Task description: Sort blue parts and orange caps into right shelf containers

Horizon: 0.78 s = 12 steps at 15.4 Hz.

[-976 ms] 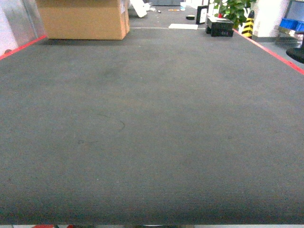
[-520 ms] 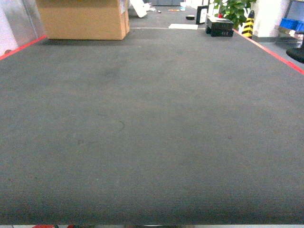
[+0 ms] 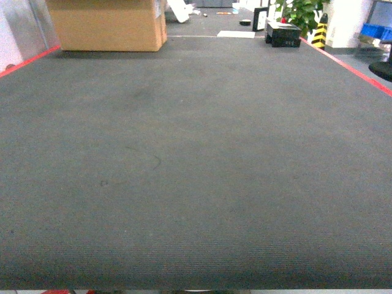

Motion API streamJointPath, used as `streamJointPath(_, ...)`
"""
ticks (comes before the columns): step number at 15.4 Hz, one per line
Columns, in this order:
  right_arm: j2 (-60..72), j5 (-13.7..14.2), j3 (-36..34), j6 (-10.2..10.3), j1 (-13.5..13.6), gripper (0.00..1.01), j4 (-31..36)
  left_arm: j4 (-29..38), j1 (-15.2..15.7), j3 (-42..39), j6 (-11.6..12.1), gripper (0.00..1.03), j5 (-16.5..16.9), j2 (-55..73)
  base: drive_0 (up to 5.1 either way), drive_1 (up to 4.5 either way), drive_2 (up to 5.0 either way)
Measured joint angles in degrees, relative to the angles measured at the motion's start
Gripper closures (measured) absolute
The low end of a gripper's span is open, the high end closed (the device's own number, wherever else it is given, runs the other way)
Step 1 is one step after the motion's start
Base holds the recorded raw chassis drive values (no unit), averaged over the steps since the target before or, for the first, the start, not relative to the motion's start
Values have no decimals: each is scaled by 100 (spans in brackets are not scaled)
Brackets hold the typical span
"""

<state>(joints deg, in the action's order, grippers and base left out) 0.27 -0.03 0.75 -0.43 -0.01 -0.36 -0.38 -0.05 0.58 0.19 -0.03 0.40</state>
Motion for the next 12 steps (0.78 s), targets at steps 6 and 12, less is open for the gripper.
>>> streamJointPath(6,0,0,0,0,0,56,0,0,0,0,0,59,2,0,0,0,0)
streamJointPath(12,0,0,0,0,0,56,0,0,7,0,0,59,-2,0,-171,-171,-171)
